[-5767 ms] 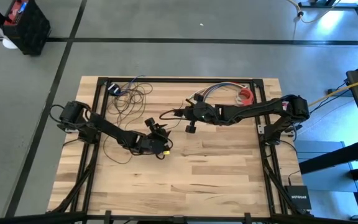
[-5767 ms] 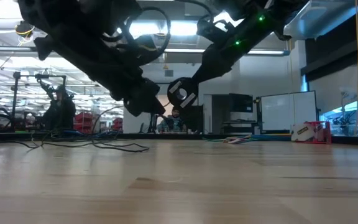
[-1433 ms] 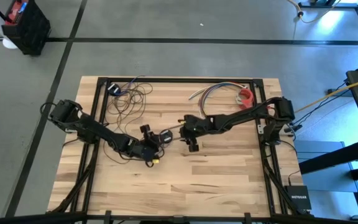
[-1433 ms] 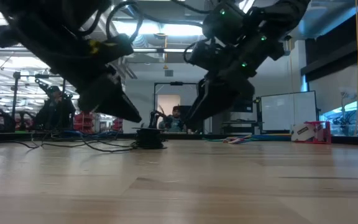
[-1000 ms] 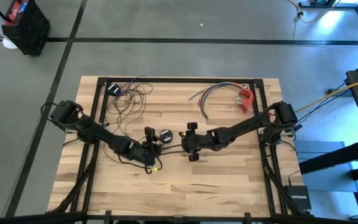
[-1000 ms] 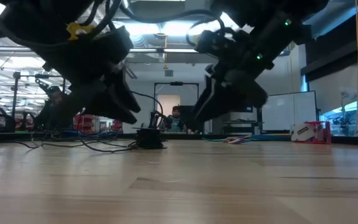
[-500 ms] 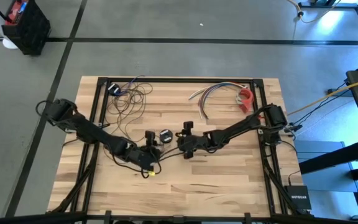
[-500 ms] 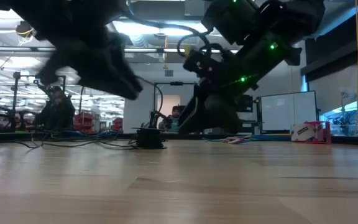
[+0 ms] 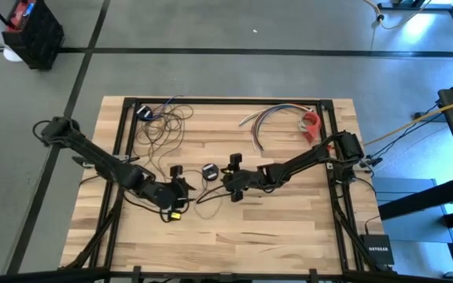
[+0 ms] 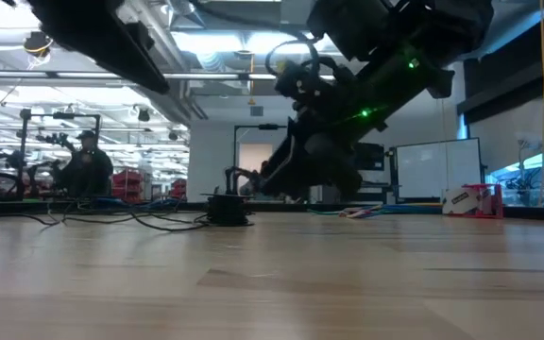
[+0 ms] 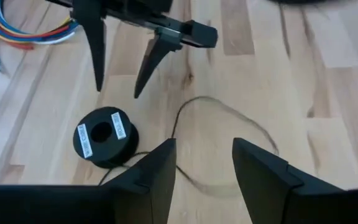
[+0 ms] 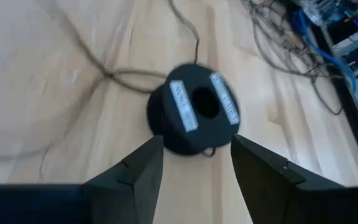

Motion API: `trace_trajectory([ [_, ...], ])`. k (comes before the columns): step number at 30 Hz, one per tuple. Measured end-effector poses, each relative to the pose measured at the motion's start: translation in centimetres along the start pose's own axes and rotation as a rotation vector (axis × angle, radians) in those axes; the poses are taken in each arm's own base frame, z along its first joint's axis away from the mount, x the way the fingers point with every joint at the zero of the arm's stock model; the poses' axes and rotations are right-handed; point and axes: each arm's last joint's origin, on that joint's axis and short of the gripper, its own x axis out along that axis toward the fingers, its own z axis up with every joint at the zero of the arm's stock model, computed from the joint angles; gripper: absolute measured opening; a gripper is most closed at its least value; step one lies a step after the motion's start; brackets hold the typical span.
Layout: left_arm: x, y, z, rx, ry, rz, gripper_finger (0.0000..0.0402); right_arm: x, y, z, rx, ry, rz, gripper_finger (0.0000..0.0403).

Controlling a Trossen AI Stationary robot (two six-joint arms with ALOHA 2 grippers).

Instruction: Coiling cords

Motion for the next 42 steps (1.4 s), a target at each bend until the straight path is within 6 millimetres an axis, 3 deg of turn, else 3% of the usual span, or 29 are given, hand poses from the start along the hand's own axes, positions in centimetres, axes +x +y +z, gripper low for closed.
trace_trajectory([
  [4, -0.6, 0.2, 0.0, -0.005, -0.014, 0.040, 0.0150, 0.0, -0.1, 0.4, 0.014, -0.038, 0.004, 0.0193],
  [8, 0.3, 0.5, -0.8, -0.009, -0.065, 0.136, 0.0150, 0.0, -0.1, 0.3, -0.047, -0.032, -0.012, 0.0193],
  [15, 4.0, 1.5, -3.5, 0.038, -0.042, 0.204, 0.0150, 0.0, -0.1, -0.2, -0.213, 0.023, -0.026, 0.0193],
  [22, 8.6, 1.5, -3.9, 0.223, 0.011, 0.292, 0.0150, 0.0, -0.5, -0.5, -0.267, 0.114, -0.172, 0.0193],
  [29, 11.8, 1.0, -3.4, 0.387, 0.083, 0.382, 0.0150, 0.0, -0.5, -1.1, -0.226, 0.158, -0.153, 0.0193],
  [38, 12.8, 2.0, -3.6, 0.407, 0.128, 0.451, 0.0150, 0.1, -0.6, -1.2, -0.193, 0.157, -0.129, 0.0193],
  [42, 12.9, 2.5, -3.8, 0.395, 0.149, 0.452, 0.0123, 0.1, -0.6, -1.2, -0.189, 0.150, -0.128, 0.0193],
])
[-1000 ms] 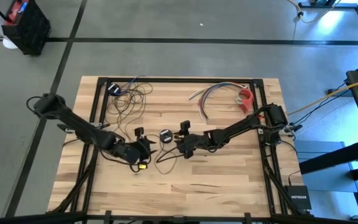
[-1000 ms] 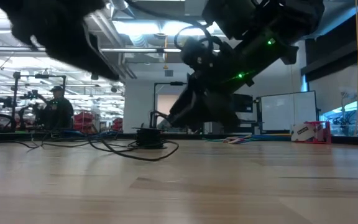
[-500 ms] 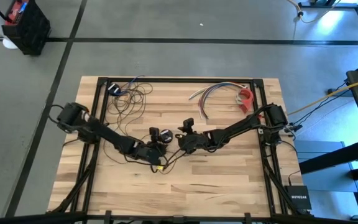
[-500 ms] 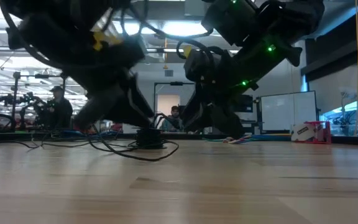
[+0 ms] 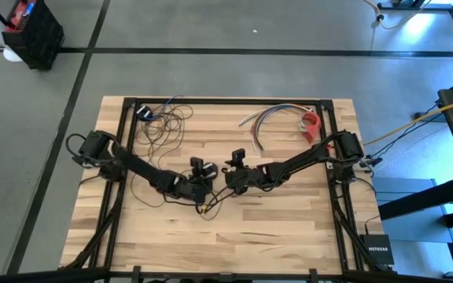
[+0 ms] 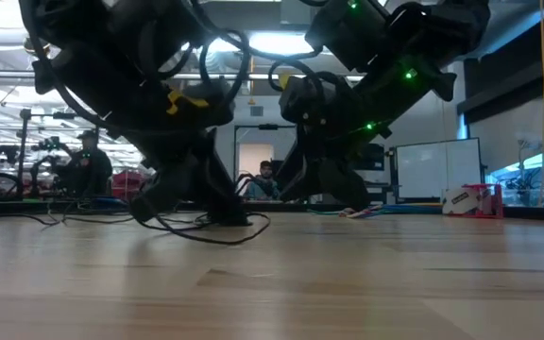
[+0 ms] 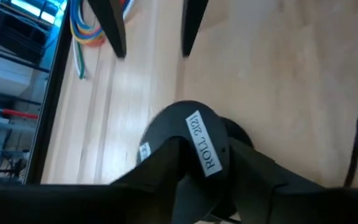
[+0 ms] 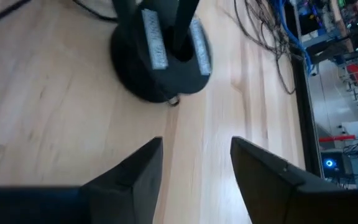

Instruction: Coiling cords

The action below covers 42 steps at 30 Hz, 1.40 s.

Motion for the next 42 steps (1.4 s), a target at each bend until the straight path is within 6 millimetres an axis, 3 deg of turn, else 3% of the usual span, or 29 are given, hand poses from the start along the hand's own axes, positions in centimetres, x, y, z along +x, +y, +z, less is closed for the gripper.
trace_trajectory([
  [9, 0.1, 0.4, 0.0, -0.003, 0.013, 0.034, 0.0011, 0.0, 0.0, 0.0, 0.002, -0.004, -0.002, 0.0193],
  [16, -1.3, 1.4, 0.8, -0.065, -0.025, 0.036, 0.0007, -0.8, -0.4, 0.3, 0.021, -0.008, 0.013, 0.0193],
  [27, -6.3, 7.2, 1.5, -0.336, -0.086, 0.044, 0.0003, -5.0, -3.6, 2.3, 0.186, -0.200, 0.213, 0.0193],
  [35, -5.9, 8.5, 1.1, -0.368, -0.057, 0.074, 0.0003, -6.2, -4.2, 3.2, 0.356, -0.319, 0.391, 0.0193],
  [42, -5.7, 8.8, 1.0, -0.383, -0.049, 0.079, 0.0008, -4.7, -3.1, 3.2, 0.400, -0.311, 0.371, 0.0193],
])
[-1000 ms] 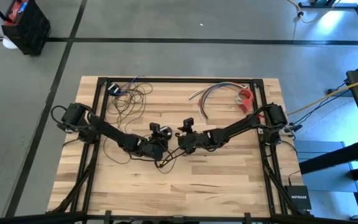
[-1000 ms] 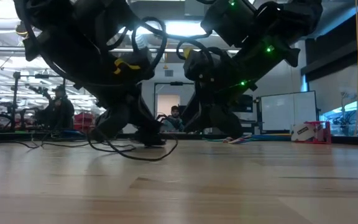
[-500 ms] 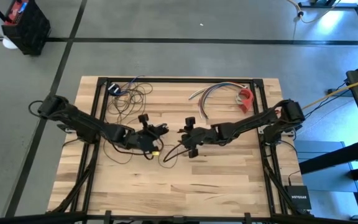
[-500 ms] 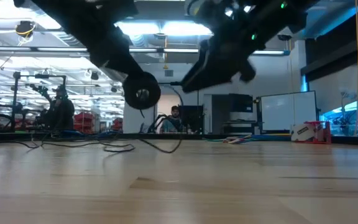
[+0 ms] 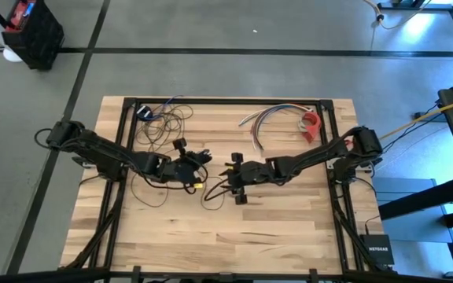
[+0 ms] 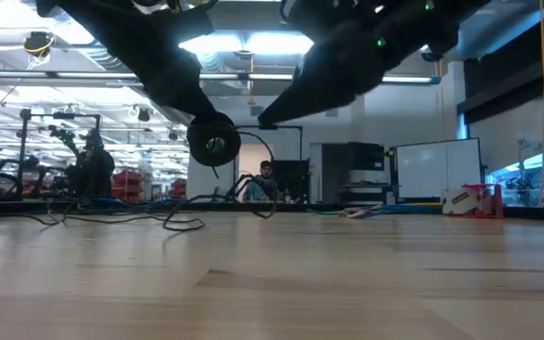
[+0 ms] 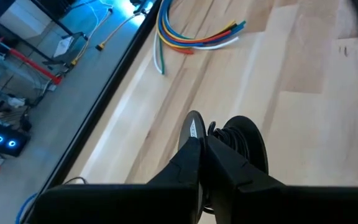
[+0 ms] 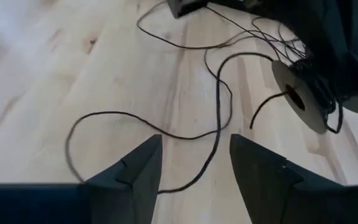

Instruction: Coiling cords

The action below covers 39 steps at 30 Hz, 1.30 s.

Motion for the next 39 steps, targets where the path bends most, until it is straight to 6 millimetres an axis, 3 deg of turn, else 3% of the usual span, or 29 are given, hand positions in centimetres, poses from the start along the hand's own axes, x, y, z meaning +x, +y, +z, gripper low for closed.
trace_trajectory([
  [9, 0.0, 0.0, 0.0, -0.006, -0.002, -0.001, 0.0004, 1.8, 0.1, -1.2, -0.040, 0.017, -0.116, 0.0179],
  [12, 0.0, 0.0, 0.0, -0.007, -0.002, -0.001, 0.0006, 2.2, 0.2, -1.8, -0.067, 0.042, -0.123, 0.0137],
  [16, 0.0, -0.1, 0.0, -0.006, 0.000, -0.016, 0.0008, 1.8, 0.1, -1.4, -0.097, 0.033, -0.131, 0.0036],
  [18, 0.0, -0.1, 0.0, -0.004, 0.001, -0.032, 0.0006, 1.3, -0.1, -0.9, -0.113, 0.030, -0.138, 0.0013],
  [27, -0.8, -0.9, -0.1, 0.048, -0.014, -0.069, 0.0004, -2.2, -2.0, 0.7, -0.160, 0.097, -0.363, 0.0009],
  [35, -2.5, -0.7, 1.4, 0.005, -0.116, -0.101, 0.0003, -1.6, -4.4, -0.5, -0.126, 0.169, -0.379, 0.0007],
  [39, -3.4, -0.1, 2.4, -0.028, -0.196, -0.112, 0.0002, -0.9, -4.6, -0.5, -0.092, 0.120, -0.313, 0.0006],
])
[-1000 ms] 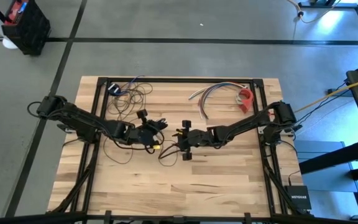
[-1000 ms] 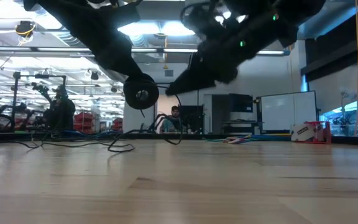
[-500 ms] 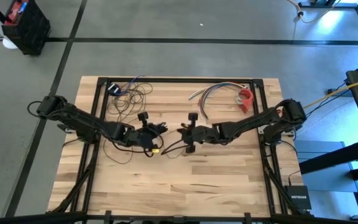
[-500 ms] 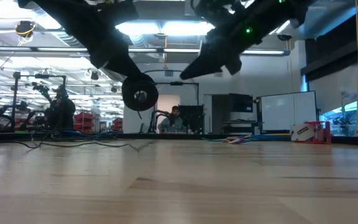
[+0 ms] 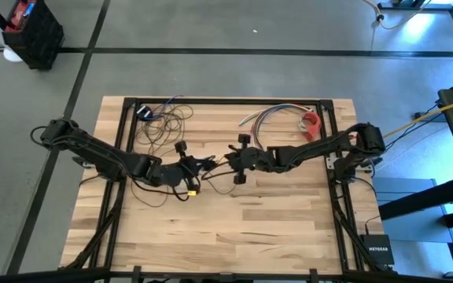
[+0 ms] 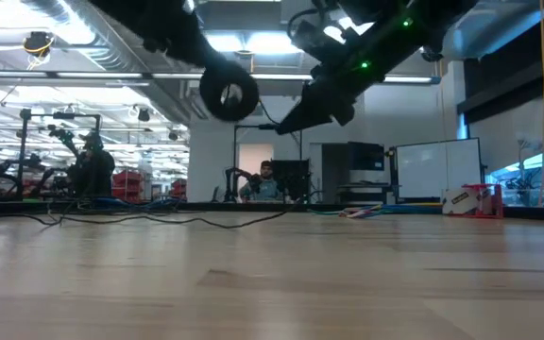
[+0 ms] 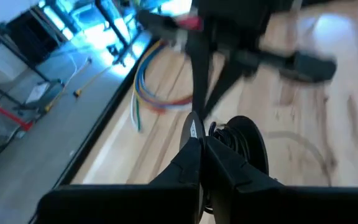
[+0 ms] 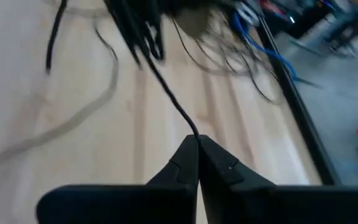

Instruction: Coiling cords

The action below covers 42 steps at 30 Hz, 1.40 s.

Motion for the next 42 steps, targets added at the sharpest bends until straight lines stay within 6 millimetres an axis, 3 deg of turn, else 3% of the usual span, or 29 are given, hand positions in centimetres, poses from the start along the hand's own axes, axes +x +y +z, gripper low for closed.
trace_trajectory([
  [9, -0.3, 0.2, 1.4, -0.029, -0.114, -0.036, 0.0002, 2.3, 1.6, 0.1, 0.045, -0.155, 0.144, 0.0023],
  [17, -0.1, 0.4, 1.8, -0.039, -0.143, -0.026, 0.0003, 2.6, 1.8, 0.7, 0.077, -0.263, 0.189, 0.0047],
  [24, -0.1, 0.4, 1.8, -0.034, -0.143, -0.025, 0.0003, 2.4, 1.6, 0.3, 0.108, -0.188, 0.154, 0.0122],
  [33, -0.1, 0.5, 1.8, -0.029, -0.143, -0.023, 0.0003, -1.6, -0.4, 1.5, 0.077, -0.115, 0.144, 0.0226],
  [42, 0.1, 0.7, 1.8, -0.032, -0.138, -0.012, 0.0002, -6.2, -2.6, 1.4, 0.091, 0.018, 0.087, 0.0240],
])
